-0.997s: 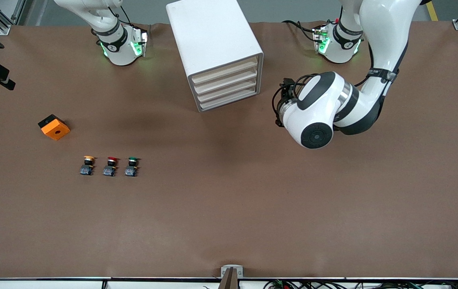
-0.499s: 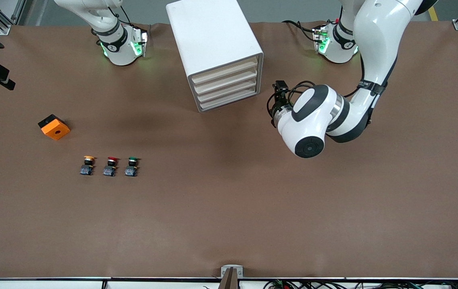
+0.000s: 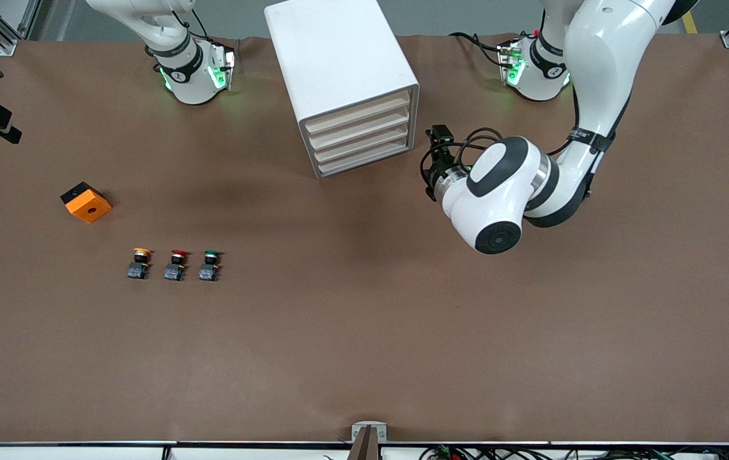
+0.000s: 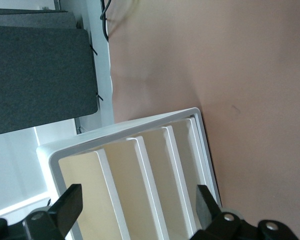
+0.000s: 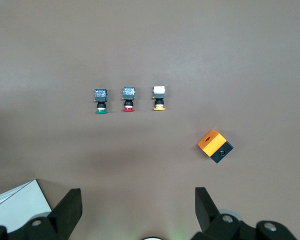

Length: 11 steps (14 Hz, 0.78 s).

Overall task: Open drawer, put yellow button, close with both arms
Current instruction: 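Reach the right gripper down to the yellow-capped button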

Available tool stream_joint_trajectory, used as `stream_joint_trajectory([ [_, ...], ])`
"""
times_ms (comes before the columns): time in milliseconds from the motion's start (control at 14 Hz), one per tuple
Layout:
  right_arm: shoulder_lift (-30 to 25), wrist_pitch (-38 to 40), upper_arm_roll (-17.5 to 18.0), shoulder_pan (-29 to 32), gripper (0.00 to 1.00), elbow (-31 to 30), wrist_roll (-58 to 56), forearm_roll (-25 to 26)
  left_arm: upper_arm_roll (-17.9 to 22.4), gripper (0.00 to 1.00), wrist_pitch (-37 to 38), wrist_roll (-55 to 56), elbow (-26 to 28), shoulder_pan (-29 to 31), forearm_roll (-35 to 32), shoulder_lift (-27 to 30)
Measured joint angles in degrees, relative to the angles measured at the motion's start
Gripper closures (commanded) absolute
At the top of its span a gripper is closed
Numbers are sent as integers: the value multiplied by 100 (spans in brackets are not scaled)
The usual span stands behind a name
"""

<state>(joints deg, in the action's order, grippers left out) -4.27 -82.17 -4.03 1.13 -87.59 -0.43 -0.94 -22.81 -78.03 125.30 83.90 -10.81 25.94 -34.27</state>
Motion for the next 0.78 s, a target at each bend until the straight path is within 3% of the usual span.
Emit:
stream_joint_trajectory([
  [784,1245,-153,30,-28,0,-11,-3,12,32,0,0,119,-179,76,373,-156],
])
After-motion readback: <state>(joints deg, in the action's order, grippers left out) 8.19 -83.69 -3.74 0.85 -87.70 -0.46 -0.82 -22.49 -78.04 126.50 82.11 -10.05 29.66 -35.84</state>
